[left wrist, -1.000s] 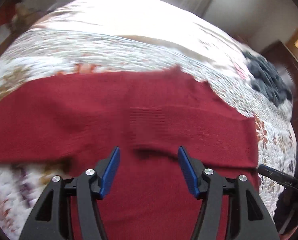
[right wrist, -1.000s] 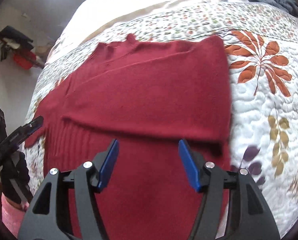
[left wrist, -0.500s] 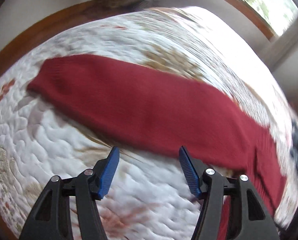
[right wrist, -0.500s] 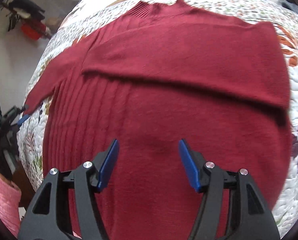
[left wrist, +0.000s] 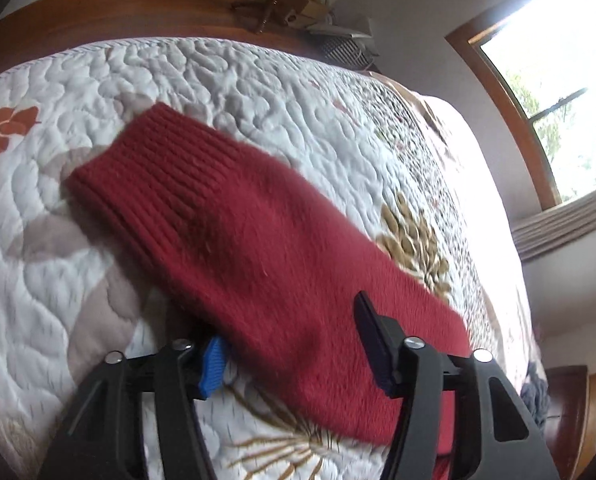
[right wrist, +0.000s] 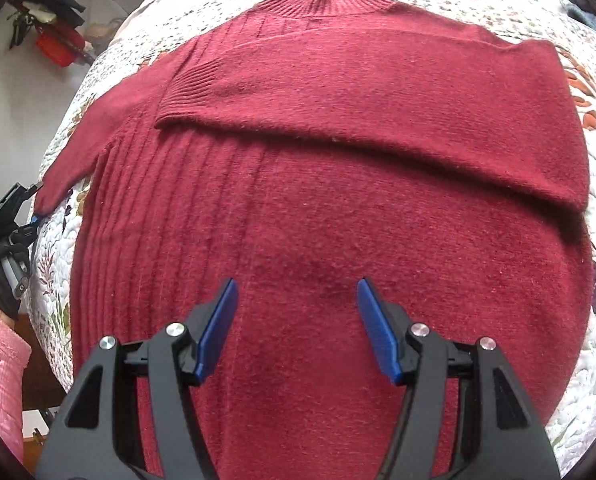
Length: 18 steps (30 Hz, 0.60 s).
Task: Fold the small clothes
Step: 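Grasp the other sleeve's cuff with the left gripper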
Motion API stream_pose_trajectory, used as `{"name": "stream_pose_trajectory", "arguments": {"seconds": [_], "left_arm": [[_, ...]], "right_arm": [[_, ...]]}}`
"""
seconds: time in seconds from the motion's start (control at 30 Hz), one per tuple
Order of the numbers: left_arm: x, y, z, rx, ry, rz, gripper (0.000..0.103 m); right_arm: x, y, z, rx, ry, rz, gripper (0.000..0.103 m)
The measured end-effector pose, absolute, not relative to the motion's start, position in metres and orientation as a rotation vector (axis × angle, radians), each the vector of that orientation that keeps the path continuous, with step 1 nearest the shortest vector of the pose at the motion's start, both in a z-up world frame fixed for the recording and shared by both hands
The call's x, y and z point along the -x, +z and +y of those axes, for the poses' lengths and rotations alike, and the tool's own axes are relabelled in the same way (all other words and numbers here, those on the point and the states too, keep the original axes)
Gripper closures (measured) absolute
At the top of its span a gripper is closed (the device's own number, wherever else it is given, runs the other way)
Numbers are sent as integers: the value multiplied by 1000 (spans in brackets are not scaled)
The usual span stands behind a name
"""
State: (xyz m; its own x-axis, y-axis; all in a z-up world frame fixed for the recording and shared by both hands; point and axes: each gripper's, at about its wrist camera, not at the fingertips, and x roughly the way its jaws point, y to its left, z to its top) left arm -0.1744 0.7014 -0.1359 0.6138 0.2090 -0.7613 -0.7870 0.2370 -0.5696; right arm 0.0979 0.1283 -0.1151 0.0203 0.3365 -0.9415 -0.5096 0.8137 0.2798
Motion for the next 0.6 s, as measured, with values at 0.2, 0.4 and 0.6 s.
{"name": "stream_pose_trajectory", "arguments": {"seconds": [0.2, 0.4, 0.6], "left_arm": [[176, -135, 710, 1136, 756, 630, 84], [163, -105, 695, 1025, 724, 622, 91], [131, -65, 662, 907, 619, 625, 91]], "right_arm": [[-100, -122, 120, 140, 631, 1419, 41], [-100, -123, 112, 119, 621, 1421, 41], [-102, -120, 100, 94, 614, 1416, 41]]}}
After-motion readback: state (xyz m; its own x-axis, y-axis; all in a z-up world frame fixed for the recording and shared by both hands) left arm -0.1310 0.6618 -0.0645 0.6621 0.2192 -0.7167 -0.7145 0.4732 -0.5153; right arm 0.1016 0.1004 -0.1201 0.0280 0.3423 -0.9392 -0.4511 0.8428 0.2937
